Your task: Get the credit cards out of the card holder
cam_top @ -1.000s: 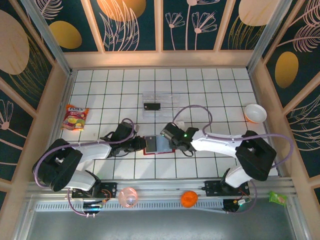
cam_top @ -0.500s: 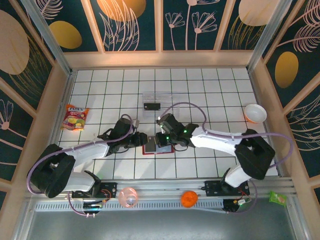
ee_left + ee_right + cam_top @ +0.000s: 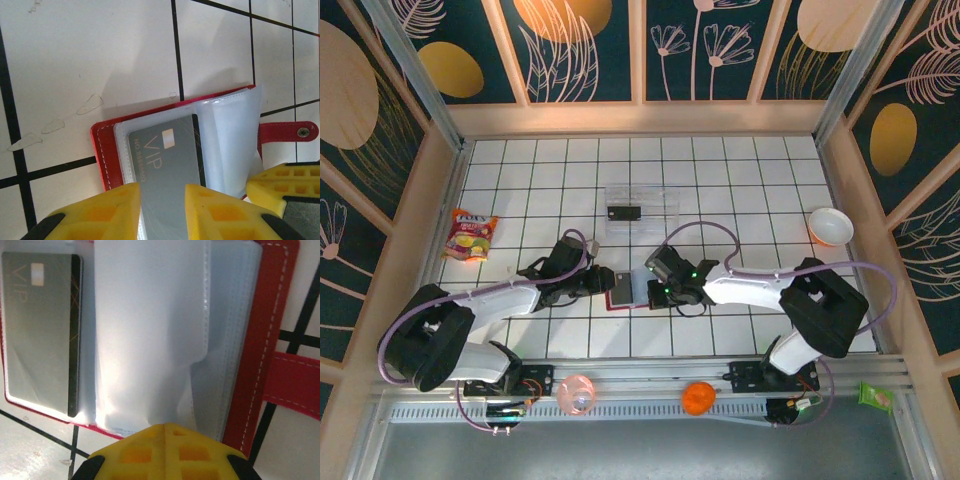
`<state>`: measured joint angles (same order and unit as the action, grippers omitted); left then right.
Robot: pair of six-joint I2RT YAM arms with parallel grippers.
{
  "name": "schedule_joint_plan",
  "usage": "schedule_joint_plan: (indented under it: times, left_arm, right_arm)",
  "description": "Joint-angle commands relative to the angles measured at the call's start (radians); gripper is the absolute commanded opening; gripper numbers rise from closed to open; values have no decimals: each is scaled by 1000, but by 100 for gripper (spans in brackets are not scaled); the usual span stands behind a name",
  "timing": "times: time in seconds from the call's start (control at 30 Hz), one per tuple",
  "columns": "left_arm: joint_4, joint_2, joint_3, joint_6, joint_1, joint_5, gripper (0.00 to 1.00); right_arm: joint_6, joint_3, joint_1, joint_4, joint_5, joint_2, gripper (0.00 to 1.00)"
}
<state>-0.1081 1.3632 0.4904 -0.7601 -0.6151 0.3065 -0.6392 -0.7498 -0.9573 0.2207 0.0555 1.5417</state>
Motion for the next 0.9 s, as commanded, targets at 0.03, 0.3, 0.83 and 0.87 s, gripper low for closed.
schedule_joint_plan:
  times: [0.03, 0.3, 0.83, 0.87]
  left_arm:
    - [10, -33, 22, 32, -3, 24, 32]
    - [-12, -5, 14, 30, -3, 33, 23]
    - [-12, 51, 1, 30, -2, 2, 21]
    - [-12, 52, 1, 29, -2, 3, 21]
  right_arm:
    - [6, -23, -10, 2, -55, -75, 6]
    - [63, -114, 23, -141, 236, -4, 19]
    - [18, -132, 87, -202, 368, 162, 26]
    - [16, -130, 88, -197, 360, 165, 25]
